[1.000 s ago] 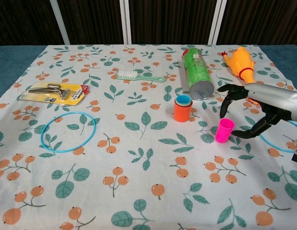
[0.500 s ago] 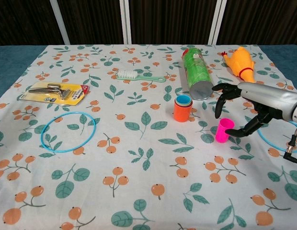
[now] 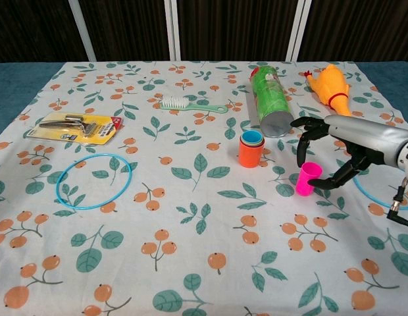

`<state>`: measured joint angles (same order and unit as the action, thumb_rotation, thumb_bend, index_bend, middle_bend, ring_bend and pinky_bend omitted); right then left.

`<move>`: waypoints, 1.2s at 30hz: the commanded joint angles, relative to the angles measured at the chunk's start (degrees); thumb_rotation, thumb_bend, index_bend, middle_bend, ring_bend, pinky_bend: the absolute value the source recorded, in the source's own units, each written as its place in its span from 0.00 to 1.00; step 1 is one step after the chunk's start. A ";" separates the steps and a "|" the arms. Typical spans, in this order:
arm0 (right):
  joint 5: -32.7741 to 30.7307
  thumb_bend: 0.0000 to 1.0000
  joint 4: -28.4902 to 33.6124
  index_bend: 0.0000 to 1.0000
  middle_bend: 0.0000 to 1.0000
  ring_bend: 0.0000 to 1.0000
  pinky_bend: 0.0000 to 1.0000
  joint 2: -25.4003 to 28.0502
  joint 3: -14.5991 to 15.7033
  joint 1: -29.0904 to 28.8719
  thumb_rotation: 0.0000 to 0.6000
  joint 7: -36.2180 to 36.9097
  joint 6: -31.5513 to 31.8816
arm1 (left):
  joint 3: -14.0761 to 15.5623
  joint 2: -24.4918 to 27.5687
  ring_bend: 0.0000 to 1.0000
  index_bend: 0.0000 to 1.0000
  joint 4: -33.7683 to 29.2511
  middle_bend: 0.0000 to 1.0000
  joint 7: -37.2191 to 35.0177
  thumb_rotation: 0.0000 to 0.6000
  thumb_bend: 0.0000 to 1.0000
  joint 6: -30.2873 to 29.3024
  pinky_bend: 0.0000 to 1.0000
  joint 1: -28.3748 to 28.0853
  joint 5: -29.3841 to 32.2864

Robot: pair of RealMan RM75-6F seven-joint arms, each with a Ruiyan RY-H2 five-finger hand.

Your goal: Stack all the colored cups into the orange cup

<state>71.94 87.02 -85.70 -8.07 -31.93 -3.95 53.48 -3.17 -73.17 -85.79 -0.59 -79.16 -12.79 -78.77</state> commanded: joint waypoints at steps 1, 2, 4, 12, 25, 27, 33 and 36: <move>-0.34 0.38 -0.08 0.51 0.00 0.00 0.08 -0.08 -0.11 0.01 1.00 -0.14 0.22 | -0.04 0.01 0.00 0.23 -0.03 0.02 0.05 1.00 0.14 0.12 0.00 0.02 -0.04; -0.46 0.38 -0.09 0.51 0.00 0.00 0.08 -0.06 -0.09 0.00 1.00 -0.17 0.19 | -0.07 0.00 0.00 0.23 0.00 0.02 0.05 1.00 0.14 0.15 0.00 0.04 -0.04; -0.67 0.38 -0.04 0.51 0.00 0.00 0.08 0.11 0.05 -0.03 1.00 -0.20 -0.05 | -0.13 -0.03 0.00 0.23 0.03 0.02 0.11 1.00 0.14 0.23 0.00 0.05 -0.05; -1.35 0.38 0.12 0.51 0.00 0.00 0.08 0.74 0.47 -0.08 1.00 0.17 -0.79 | -0.17 -0.12 0.00 0.23 -0.09 0.02 0.55 1.00 0.14 0.46 0.00 0.14 -0.29; -0.66 0.38 1.69 0.52 0.00 0.00 0.08 2.11 -0.04 -0.68 1.00 0.23 -0.33 | -0.44 -0.27 0.00 0.24 -0.03 0.02 0.63 1.00 0.14 0.14 0.00 0.43 -0.72; -0.48 0.38 2.44 0.52 0.00 0.00 0.08 2.72 -0.53 -0.96 1.00 -0.17 0.02 | -0.61 -0.21 0.00 0.24 -0.03 0.02 0.48 1.00 0.14 -0.13 0.00 0.54 -0.74; -0.54 0.38 5.42 0.52 0.00 0.00 0.08 5.07 -2.81 -2.43 1.00 -2.32 0.68 | -1.06 -0.04 0.00 0.24 0.01 0.02 -0.06 1.00 0.14 -0.88 0.00 0.88 -0.74; -1.32 0.38 6.82 0.52 0.00 0.00 0.08 6.06 -4.01 -3.35 1.00 -3.45 0.37 | -1.16 -0.02 0.00 0.24 0.04 0.02 -0.18 1.00 0.14 -1.06 0.00 0.98 -0.79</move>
<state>71.08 93.16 -80.22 -11.44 -34.72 -6.76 53.98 -4.32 -73.19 -85.75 -0.77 -80.21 -11.82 -79.55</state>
